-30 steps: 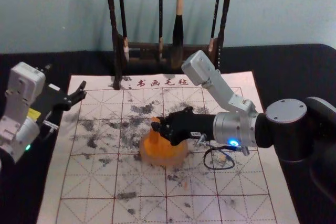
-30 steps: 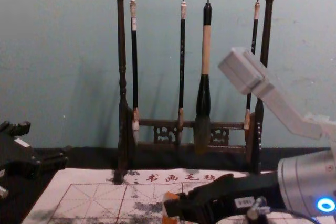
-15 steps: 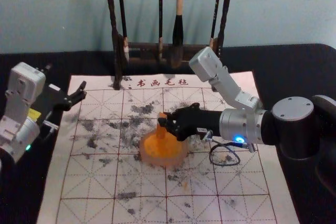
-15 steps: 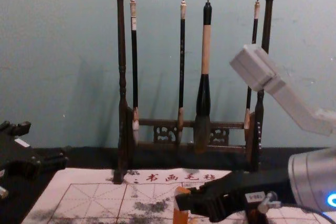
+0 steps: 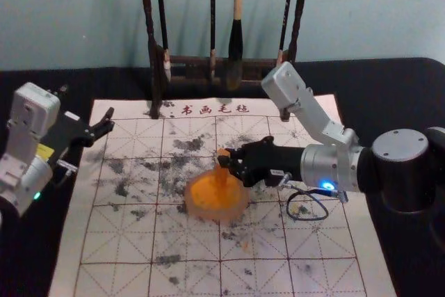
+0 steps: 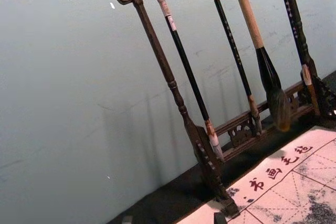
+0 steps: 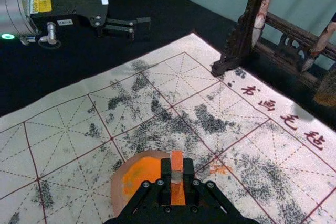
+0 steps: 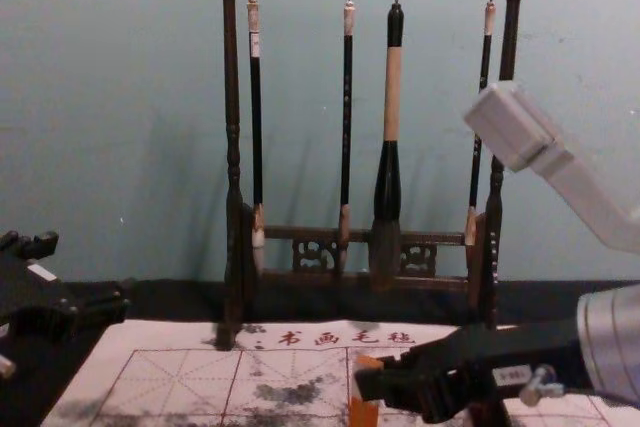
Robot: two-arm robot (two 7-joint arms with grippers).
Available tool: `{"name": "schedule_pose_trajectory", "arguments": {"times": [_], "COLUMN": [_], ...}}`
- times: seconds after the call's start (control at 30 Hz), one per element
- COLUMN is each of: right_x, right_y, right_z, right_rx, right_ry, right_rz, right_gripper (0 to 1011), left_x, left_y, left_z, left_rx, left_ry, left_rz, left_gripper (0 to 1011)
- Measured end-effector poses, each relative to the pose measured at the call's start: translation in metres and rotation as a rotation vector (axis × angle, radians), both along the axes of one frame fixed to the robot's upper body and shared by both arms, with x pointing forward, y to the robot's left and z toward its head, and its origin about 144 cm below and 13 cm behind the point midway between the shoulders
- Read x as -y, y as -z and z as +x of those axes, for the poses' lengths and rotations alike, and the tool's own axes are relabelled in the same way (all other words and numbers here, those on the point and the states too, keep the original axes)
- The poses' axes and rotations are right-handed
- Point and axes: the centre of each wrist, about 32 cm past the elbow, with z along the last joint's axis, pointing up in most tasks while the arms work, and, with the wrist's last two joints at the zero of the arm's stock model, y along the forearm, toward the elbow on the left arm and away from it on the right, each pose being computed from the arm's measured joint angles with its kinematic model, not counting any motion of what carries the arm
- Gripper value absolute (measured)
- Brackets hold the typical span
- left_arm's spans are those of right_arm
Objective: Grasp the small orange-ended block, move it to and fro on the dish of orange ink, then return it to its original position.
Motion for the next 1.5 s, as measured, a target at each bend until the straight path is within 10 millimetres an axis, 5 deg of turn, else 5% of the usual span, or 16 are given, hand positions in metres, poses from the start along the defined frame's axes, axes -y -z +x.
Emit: {"name": "schedule_pose_trajectory", "arguments": {"times": [0.93, 1.5], "right_x": [0.01, -0.004], "right_y": [0.002, 0.004], "right_z": [-0.015, -0.015], "right_rx": [-0.03, -0.041], "right_ry": [-0.032, -0.057], "right_rz": [0.004, 0.016], "right_gripper": [124, 124], "left_x": [0.0, 0.0], "left_y": [0.0, 0.0], "left_z": [0.0, 0.0], "left_rx": [0.0, 0.0], "left_ry": [0.0, 0.0], "left_rz": [0.0, 0.0], "left_gripper": [1001, 1001]}}
